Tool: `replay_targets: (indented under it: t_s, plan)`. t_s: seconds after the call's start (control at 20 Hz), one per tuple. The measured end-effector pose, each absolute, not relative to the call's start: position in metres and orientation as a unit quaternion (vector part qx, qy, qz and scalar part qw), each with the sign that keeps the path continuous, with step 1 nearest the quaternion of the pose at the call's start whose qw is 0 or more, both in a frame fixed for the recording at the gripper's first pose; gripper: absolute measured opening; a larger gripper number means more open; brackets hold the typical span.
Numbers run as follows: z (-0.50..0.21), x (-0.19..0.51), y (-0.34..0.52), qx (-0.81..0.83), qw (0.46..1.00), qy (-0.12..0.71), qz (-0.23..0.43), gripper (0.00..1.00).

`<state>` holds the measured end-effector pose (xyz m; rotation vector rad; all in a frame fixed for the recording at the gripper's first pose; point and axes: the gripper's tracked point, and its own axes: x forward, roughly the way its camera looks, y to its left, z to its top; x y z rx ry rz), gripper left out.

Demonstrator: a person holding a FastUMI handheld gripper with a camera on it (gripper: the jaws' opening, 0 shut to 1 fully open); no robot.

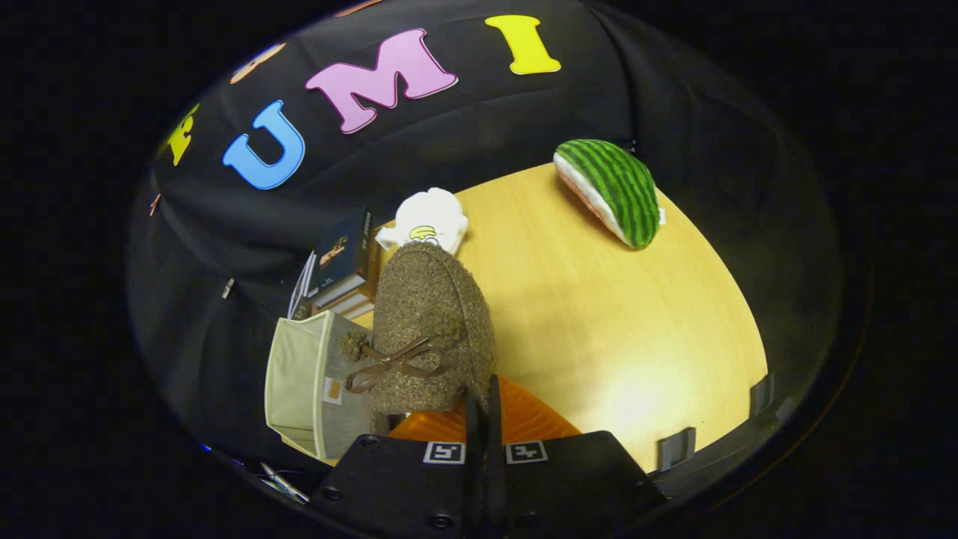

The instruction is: Open the storage box then place both shoes into the box .Put the left shoe in first, then the right shoe, with the right side of both shoes facing outward in a uniform manner.

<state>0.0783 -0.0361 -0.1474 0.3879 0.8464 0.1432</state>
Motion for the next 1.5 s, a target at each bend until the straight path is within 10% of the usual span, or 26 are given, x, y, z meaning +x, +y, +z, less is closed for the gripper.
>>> replay_targets:
  t_s: [1.1,1.35,1.5]
  plan:
    - [-0.169,0.071,0.204,0.205,0.868,0.442,0.093,0.06]
    - [-0.168,0.058,0.221,0.188,0.871,0.434,0.129,0.2]
    - [-0.136,0.061,0.227,0.197,0.883,0.394,0.159,0.86]
